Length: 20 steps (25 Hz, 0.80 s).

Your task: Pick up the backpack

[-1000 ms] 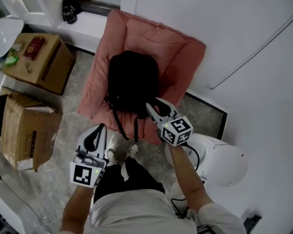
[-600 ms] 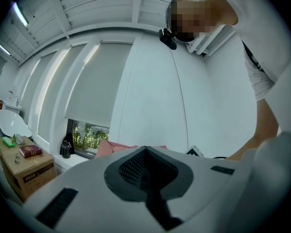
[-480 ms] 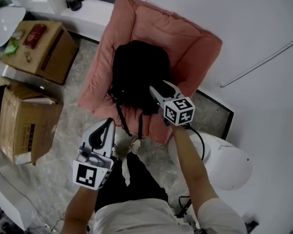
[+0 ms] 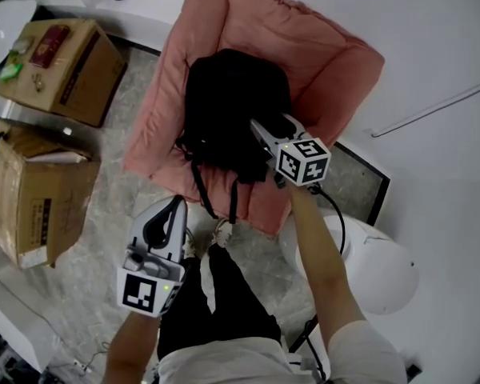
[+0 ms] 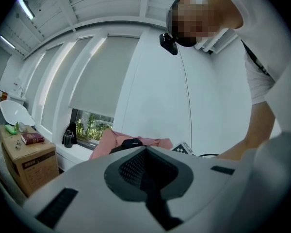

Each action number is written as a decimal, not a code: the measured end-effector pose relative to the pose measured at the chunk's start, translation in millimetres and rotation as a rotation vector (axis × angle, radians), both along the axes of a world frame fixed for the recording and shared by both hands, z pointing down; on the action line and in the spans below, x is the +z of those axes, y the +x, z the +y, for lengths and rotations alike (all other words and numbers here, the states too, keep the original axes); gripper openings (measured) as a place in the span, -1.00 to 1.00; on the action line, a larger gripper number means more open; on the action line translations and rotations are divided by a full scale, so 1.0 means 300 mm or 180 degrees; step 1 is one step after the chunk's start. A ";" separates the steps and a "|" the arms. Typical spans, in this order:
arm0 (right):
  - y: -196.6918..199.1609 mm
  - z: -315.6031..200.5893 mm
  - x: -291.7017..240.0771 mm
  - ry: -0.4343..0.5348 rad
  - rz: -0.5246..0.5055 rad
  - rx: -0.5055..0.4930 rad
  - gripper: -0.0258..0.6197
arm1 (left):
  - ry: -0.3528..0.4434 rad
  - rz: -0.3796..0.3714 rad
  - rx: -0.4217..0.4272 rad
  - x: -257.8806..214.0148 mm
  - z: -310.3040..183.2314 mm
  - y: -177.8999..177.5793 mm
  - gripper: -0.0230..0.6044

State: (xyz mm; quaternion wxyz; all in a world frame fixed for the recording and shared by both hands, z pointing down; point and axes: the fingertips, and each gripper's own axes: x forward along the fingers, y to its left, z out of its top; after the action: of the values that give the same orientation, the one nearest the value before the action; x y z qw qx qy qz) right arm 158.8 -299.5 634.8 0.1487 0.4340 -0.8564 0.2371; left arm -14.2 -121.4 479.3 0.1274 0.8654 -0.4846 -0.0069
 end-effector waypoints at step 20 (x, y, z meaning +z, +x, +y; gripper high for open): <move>-0.167 -0.145 -0.048 0.0191 -0.0664 -0.0404 -0.20 | -0.0133 -0.0110 -0.0145 0.080 -0.008 -0.052 -0.88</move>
State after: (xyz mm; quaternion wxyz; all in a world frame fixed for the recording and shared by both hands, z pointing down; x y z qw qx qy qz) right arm 108.6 -343.1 620.3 0.0604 0.3562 -0.8996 0.2453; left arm -29.7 -123.8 503.3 0.1369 0.8513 -0.5063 0.0153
